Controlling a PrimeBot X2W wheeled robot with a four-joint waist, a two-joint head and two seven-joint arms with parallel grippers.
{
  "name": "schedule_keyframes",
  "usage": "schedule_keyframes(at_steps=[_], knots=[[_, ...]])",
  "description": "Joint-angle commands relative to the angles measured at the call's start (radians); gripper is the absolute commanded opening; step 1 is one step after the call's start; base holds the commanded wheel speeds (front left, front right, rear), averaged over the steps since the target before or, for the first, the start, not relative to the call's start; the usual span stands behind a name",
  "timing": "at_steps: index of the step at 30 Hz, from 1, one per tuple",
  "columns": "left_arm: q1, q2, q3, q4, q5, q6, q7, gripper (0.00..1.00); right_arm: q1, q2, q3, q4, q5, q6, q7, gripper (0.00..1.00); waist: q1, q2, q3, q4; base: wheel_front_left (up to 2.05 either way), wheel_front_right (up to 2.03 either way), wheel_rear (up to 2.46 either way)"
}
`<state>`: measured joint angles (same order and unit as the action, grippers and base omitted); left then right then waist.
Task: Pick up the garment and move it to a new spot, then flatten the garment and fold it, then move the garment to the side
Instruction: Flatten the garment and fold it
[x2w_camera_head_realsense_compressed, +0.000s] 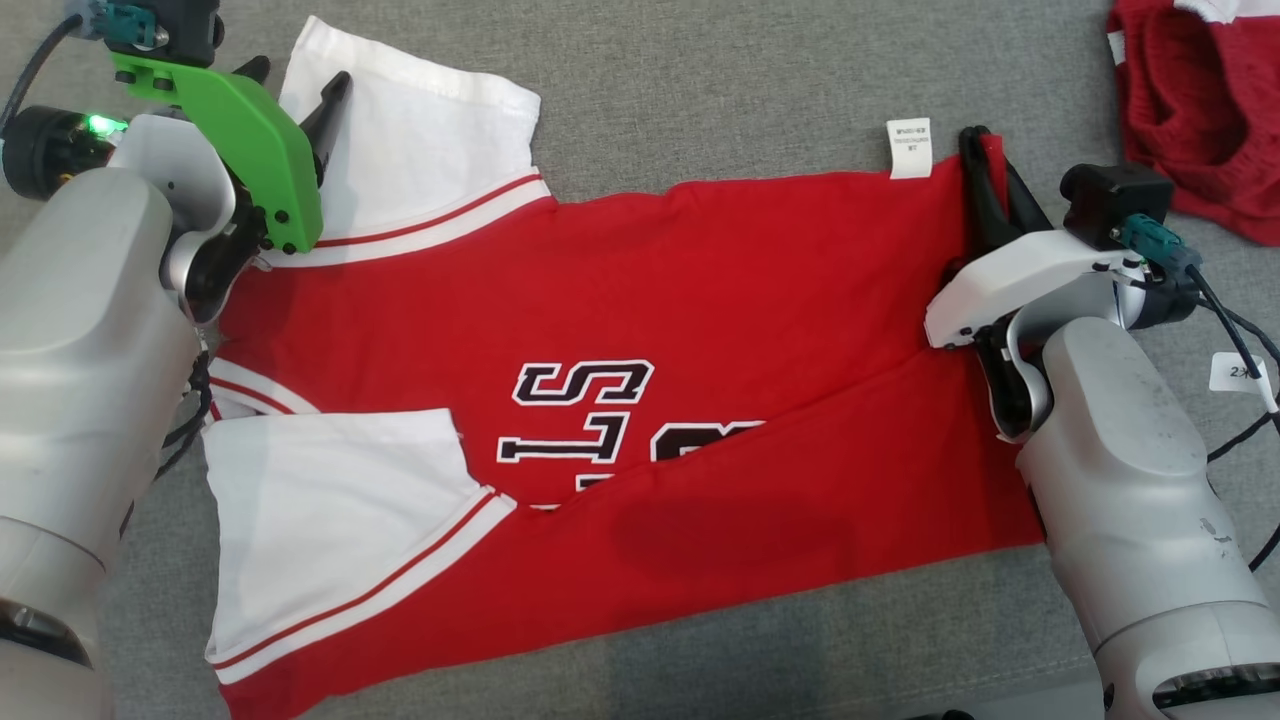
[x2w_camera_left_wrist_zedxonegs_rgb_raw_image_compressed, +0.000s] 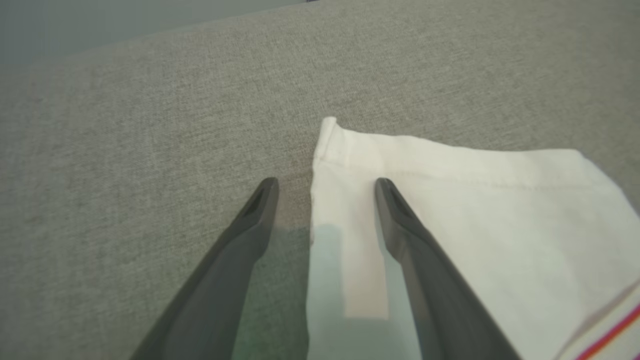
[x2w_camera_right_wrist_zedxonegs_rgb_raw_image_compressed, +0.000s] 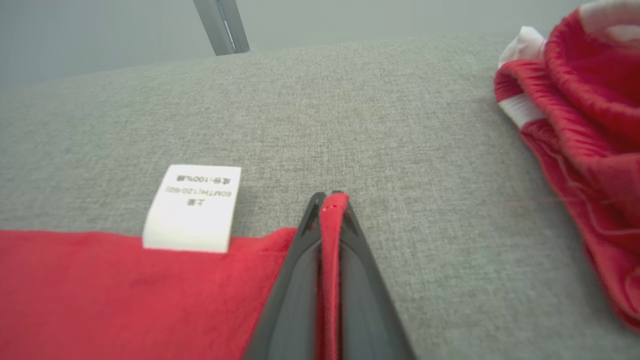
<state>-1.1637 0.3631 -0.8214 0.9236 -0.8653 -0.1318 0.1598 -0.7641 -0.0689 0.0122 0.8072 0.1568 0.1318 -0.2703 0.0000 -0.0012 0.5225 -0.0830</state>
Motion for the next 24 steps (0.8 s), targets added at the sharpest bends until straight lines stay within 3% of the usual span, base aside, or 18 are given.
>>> schedule_keyframes(at_steps=[1, 2, 3, 4, 5, 6, 15, 24], knots=[[-0.011, 0.009, -0.007, 0.008, -0.006, 0.002, 0.006, 1.0, 0.022, 0.007, 0.005, 0.031, 0.002, -0.002, 0.011, 0.0, 0.0, 0.0012, 0.011, -0.011, 0.0, 0.0, 0.0], [-0.016, 0.012, -0.013, 0.012, -0.013, 0.002, 0.009, 0.9, 0.021, 0.008, 0.009, 0.027, 0.006, -0.002, 0.011, 0.0, 0.0, 0.0012, 0.013, -0.013, 0.0, 0.0, 0.0], [-0.02, 0.014, -0.017, 0.017, -0.018, 0.002, 0.005, 0.68, 0.02, 0.009, 0.012, 0.025, 0.009, -0.002, 0.011, 0.0, 0.0, 0.0012, 0.015, -0.014, 0.0, 0.0, 0.0], [-0.024, 0.014, -0.024, 0.02, -0.024, 0.002, 0.001, 0.42, 0.02, 0.01, 0.014, 0.022, 0.011, -0.002, 0.011, 0.0, 0.0, 0.0012, 0.016, -0.015, 0.0, 0.0, 0.0], [-0.025, 0.013, -0.033, 0.022, -0.027, 0.002, -0.001, 0.09, 0.02, 0.011, 0.016, 0.02, 0.013, -0.002, 0.011, 0.0, 0.0, 0.0012, 0.017, -0.015, 0.0, 0.0, 0.0], [-0.025, 0.014, -0.041, 0.024, -0.031, 0.002, -0.006, 0.0, 0.021, 0.011, 0.017, 0.019, 0.016, -0.002, 0.011, 0.0, 0.0, 0.0012, 0.017, -0.015, 0.0, 0.0, 0.0], [-0.013, 0.008, -0.093, 0.021, -0.065, 0.002, -0.109, 0.0, 0.028, 0.01, 0.016, -0.012, 0.031, -0.002, 0.011, 0.0, 0.0, 0.0012, -0.002, 0.003, 0.0, 0.0, 0.0], [0.078, 0.024, -0.163, -0.043, -0.12, 0.002, -0.299, 0.0, 0.093, -0.011, 0.009, -0.049, 0.052, -0.002, 0.007, 0.0, 0.0, 0.0012, -0.123, 0.038, 0.0, 0.0, 0.0]])
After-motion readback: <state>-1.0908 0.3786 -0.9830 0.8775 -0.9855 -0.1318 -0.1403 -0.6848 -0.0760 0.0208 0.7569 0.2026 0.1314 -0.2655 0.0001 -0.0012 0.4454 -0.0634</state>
